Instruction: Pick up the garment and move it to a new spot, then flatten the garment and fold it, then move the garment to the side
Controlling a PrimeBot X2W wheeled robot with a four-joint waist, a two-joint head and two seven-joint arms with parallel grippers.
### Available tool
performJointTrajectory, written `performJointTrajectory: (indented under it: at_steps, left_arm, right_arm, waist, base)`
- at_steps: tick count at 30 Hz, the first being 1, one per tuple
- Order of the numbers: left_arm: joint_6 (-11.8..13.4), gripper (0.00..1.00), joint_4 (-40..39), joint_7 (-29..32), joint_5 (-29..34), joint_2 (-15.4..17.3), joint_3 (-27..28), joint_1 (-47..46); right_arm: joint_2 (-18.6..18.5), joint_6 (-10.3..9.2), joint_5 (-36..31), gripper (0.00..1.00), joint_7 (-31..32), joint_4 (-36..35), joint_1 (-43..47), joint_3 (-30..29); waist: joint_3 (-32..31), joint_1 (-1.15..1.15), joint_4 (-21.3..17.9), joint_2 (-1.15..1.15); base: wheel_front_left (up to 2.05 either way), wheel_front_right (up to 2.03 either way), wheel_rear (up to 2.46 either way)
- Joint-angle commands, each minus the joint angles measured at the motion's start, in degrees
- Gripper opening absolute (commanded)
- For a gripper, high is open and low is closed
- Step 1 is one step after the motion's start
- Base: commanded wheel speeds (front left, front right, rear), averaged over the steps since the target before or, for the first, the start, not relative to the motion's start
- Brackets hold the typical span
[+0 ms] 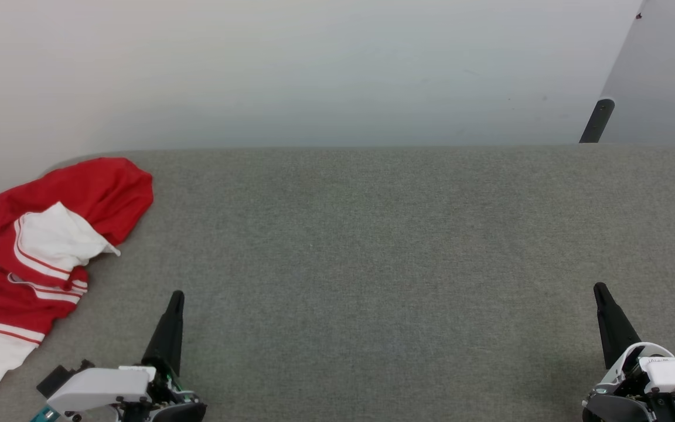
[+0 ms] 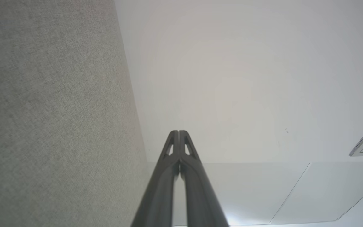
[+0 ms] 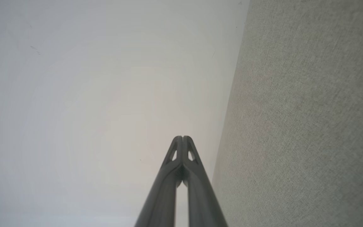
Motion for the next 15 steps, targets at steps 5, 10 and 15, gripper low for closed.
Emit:
performJointTrajectory:
  at_steps: [5,10,15]
  left_arm:
    - [-0.33,0.00,-0.10,0.07,-0.20,0.06,0.06,-0.44]
    - [-0.33,0.00,-0.10,0.07,-0.20,0.06,0.07,-0.44]
    - [0.05,1.00,0.66,-0.04,0.01,-0.19,-0.08,0.54]
  right_arm:
    - [0.16,0.02,0.23,0.00,0.16,0.01,-0.17,0.06]
    - [0.16,0.02,0.23,0.00,0.16,0.01,-0.17,0.06]
    - [0.05,-0.01,-0.04,1.00,-0.08,0.76,0.35,0.04]
  waist:
    - [0.00,0.00,0.00,0.00]
    - [0.00,0.00,0.00,0.00]
    - [0.00,0.00,0.00,0.00]
  base:
    - [0.00,0.00,0.00]
    - [0.00,0.00,0.00]
    - [0.00,0.00,0.00]
